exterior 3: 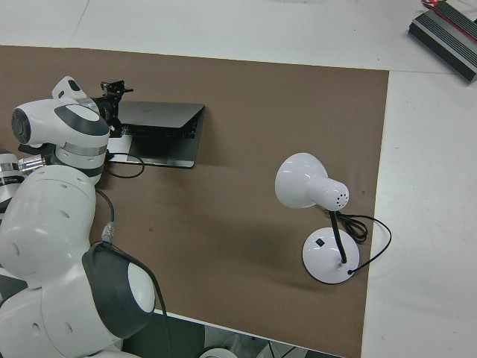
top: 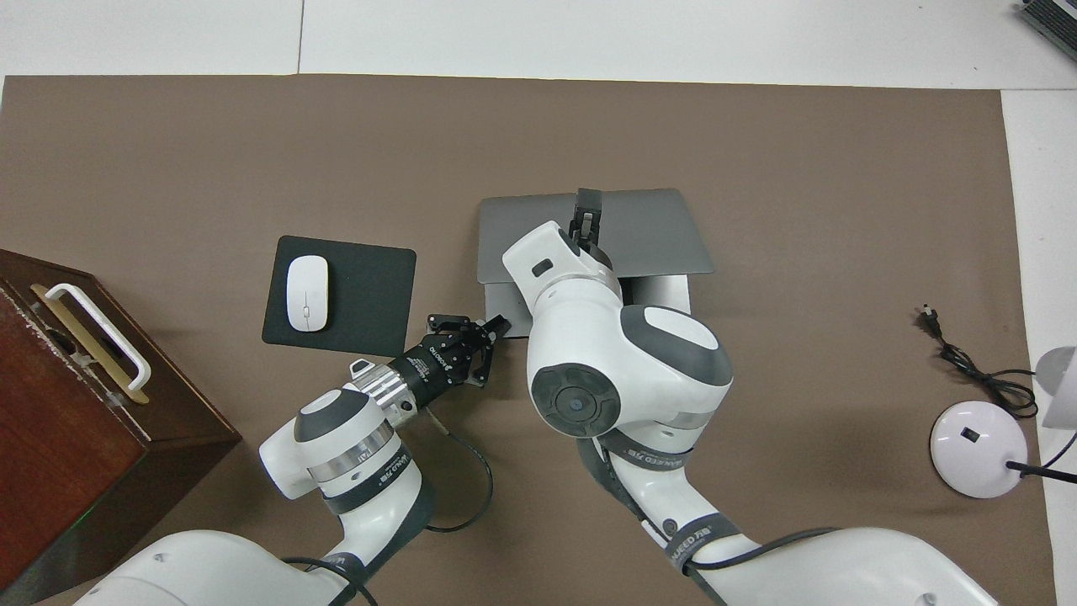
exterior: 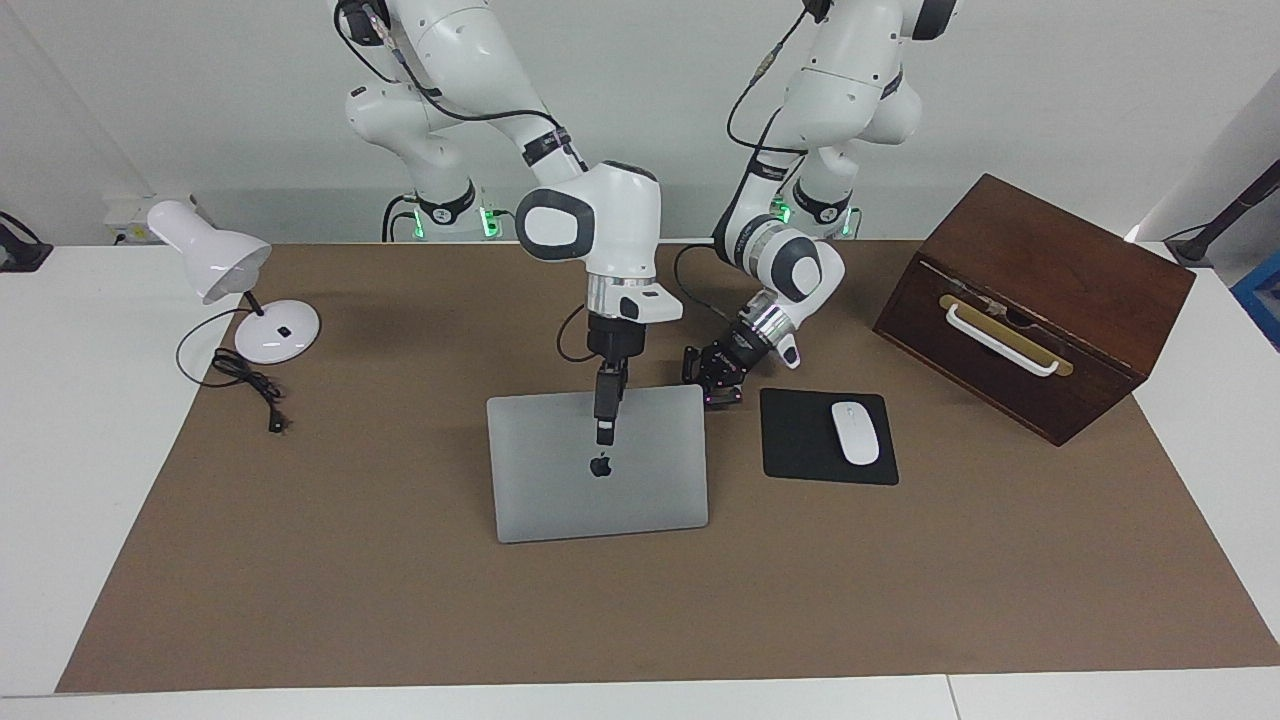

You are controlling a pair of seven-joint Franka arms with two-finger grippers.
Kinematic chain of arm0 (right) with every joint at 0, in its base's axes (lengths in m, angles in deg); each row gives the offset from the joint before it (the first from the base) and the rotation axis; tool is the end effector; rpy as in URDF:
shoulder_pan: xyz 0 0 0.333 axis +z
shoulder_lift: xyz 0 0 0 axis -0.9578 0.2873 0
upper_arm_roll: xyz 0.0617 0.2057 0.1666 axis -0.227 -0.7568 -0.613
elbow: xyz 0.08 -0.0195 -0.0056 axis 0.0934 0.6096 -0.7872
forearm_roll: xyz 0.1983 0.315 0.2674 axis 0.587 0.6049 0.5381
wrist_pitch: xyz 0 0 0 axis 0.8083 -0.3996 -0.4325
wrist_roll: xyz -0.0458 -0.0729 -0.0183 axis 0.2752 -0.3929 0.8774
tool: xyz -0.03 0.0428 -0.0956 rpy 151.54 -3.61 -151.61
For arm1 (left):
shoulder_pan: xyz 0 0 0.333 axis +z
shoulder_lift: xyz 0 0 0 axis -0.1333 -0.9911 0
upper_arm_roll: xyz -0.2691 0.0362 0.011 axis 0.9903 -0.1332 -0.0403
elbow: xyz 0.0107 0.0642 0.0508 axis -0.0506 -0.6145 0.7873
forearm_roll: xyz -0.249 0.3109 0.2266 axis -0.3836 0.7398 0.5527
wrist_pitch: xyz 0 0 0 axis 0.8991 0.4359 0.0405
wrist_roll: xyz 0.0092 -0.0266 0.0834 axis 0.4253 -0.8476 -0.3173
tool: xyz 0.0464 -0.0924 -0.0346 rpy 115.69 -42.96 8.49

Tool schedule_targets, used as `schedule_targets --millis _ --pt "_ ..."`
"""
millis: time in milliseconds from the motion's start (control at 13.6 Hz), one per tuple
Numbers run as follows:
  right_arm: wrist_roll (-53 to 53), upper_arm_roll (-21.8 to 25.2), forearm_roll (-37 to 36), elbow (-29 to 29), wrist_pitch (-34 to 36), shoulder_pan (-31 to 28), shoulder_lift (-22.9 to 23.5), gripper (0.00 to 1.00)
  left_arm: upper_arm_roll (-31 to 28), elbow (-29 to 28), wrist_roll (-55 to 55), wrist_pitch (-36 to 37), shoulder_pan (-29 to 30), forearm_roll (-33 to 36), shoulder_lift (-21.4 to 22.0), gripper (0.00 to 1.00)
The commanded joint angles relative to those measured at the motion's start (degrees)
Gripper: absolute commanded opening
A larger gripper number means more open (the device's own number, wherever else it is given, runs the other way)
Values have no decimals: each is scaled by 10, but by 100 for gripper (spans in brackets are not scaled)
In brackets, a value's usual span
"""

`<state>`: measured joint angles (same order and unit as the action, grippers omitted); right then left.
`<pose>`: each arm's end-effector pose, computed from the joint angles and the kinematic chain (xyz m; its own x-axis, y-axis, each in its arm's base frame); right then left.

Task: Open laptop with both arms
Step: 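Lift the laptop lid upward with the right gripper, pivoting it open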

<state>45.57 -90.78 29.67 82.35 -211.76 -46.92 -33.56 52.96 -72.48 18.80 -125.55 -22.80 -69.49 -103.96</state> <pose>0.5946 0.3782 0.3094 0.1607 0.9870 -0.0007 0.7633 -0.1238 0.6341 0.4546 -0.2794 0.1091 -0.3359 0.2450 -0.9095 0.7893 0.6001 -0.1299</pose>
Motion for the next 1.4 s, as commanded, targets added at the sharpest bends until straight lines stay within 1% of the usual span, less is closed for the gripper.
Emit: schedule_targets --millis 0,514,1323 --pt "-6 -5 -11 -19 12 -6 4 100 -4 7 18 0 1 -14 -26 0" --pt "12 -4 -12 -38 12 -11 5 100 -4 7 18 -1 1 -14 -26 0" --pt "13 -4 -18 -67 12 -19 11 100 -4 7 18 -3 1 -14 -26 0"
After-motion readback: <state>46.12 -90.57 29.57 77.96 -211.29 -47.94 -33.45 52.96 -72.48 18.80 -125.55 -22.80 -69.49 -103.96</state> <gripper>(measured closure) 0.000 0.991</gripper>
